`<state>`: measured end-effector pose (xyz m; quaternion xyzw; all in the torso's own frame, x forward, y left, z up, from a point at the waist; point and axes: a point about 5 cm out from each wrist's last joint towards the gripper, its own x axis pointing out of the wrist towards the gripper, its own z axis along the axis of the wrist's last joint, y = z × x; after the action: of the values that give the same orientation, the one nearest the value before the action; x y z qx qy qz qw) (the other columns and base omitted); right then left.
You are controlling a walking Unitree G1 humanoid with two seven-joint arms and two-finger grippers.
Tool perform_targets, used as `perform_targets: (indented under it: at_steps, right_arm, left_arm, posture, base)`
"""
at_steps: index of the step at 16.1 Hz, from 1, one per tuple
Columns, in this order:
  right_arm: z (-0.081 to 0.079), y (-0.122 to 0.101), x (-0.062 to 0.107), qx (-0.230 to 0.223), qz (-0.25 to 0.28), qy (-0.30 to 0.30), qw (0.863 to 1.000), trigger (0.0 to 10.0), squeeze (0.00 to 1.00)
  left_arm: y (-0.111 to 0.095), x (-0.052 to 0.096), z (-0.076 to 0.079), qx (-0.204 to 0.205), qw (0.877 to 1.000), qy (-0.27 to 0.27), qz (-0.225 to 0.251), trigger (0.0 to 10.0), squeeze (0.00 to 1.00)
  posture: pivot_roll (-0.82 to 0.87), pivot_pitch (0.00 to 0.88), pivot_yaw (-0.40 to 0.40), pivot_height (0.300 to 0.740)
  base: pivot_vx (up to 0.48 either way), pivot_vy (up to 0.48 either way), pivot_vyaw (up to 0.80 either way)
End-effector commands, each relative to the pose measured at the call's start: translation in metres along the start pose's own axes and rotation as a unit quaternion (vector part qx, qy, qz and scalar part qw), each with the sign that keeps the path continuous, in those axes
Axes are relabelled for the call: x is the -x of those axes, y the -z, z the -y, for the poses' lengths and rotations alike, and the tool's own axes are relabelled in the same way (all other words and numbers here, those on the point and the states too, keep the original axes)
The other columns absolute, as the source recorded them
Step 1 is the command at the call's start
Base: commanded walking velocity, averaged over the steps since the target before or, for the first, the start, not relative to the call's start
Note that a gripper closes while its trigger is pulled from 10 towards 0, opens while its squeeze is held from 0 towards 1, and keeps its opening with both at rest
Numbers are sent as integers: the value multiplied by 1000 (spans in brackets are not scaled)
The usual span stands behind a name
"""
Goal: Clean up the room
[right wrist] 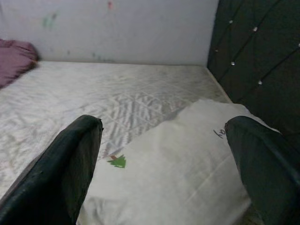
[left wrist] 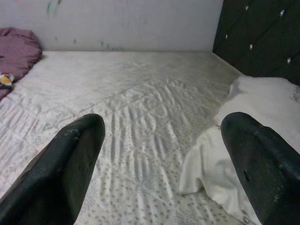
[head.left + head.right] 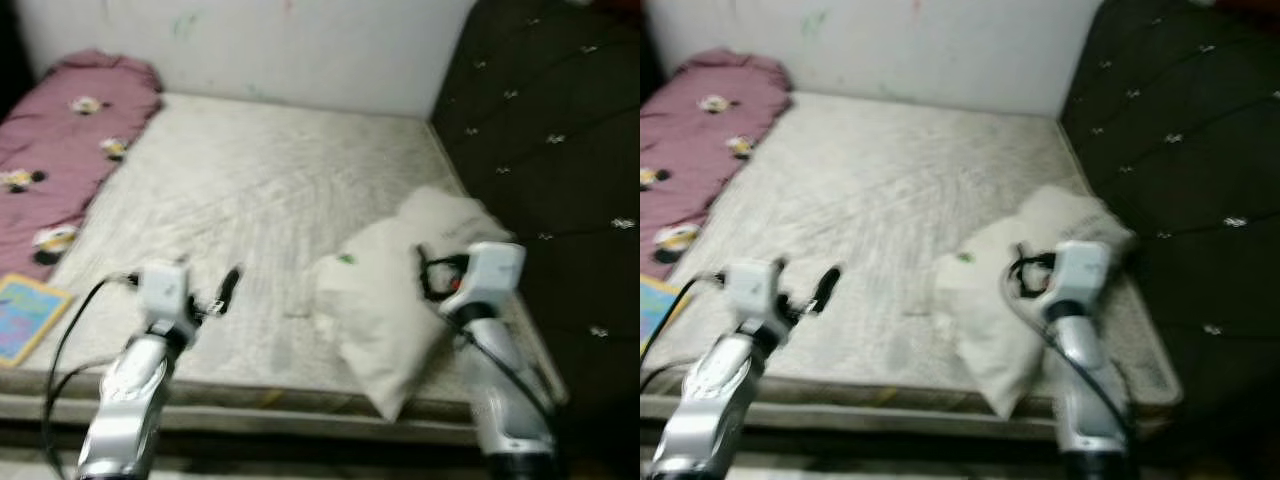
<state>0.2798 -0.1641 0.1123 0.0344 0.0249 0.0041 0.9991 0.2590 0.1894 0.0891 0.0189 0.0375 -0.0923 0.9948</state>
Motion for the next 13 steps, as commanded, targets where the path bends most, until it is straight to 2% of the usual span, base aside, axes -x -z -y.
perform_targets:
  at_steps: [1,5,7,8,10,13]
  right_arm:
    - [5,-5,-2,7,8,7,1000,10000,0]
    - [5,-5,-2,10,7,7,1000,10000,0]
    - [5,-8,-4,20,10,4,1000,10000,0]
    - [4,-11,-6,27,14,-2,1000,10000,0]
    - [2,-20,-10,30,27,-9,999,10000,0]
    - [1,-14,-8,26,21,1,999,10000,0]
  left_arm:
    - [-6,-3,3,-4,1000,2,13,10000,0]
    - [-7,-4,3,-6,1000,-1,13,10000,0]
    - [-8,-5,0,-9,1000,-10,17,10000,0]
    - [-8,-6,-2,2,1000,-18,14,10000,0]
    - [-12,-7,-5,-2,1000,-22,18,10000,0]
    - [-9,-3,-13,-5,999,-34,9,10000,0]
  posture:
    - [-51,0,-49,740]
    - [-51,0,-50,740]
    - [-44,0,-54,740]
    - [-37,0,-52,740]
    - [-40,0,-50,740]
    - [-33,0,-36,740]
  base:
    - [0,-480,0]
    - [0,-442,0]
    - [0,0,0]
    - [0,0,0]
    - [0,0,-644]
    - [0,0,140]
